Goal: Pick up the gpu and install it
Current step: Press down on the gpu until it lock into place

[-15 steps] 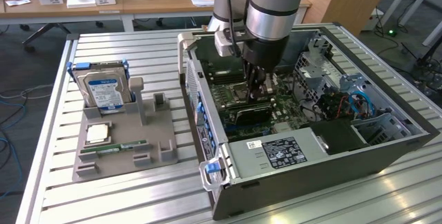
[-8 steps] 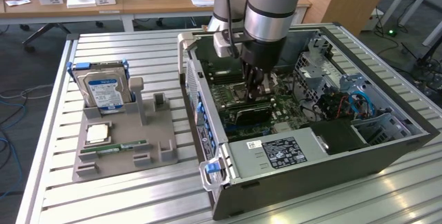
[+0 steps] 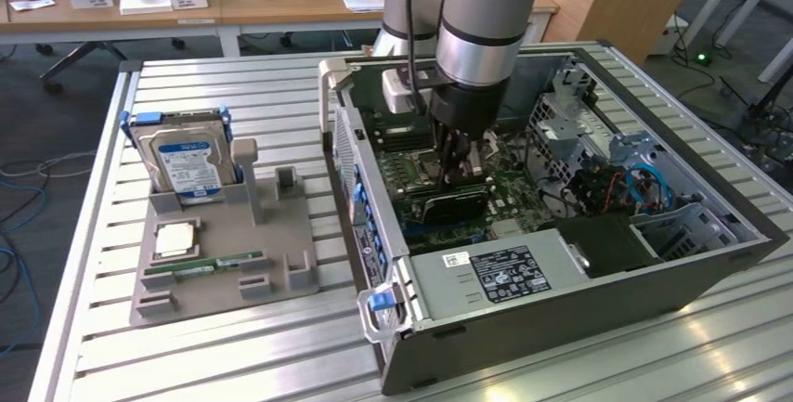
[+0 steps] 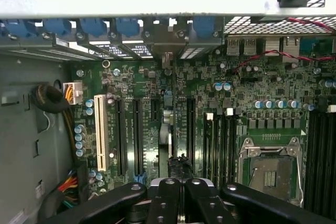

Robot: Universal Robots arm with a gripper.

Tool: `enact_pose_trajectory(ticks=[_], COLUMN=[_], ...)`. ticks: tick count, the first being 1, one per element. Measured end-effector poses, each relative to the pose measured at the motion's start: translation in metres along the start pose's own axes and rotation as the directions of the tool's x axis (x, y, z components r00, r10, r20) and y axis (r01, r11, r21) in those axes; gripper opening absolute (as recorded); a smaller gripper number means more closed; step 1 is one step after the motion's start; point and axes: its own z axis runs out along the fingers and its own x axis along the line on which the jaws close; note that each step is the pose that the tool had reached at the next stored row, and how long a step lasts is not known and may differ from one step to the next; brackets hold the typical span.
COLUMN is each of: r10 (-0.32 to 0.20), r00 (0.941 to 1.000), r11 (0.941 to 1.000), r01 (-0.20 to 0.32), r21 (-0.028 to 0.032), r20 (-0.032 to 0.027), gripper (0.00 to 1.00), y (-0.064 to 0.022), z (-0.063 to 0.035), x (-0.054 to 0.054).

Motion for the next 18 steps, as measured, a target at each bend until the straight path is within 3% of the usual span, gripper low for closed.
enact_pose_trajectory(ticks=[8,18], r10=[0.0,0.0], r00=[1.0,1.0], r11=[1.0,1.0], r01=[0.0,0.0], r21=[0.0001,0.0001], r20=[0.0002,0.0001], gripper=[0.11,0.11], y=[0.0004,0.0005], z=[0.0092,0.0111], x=[0.0,0.0])
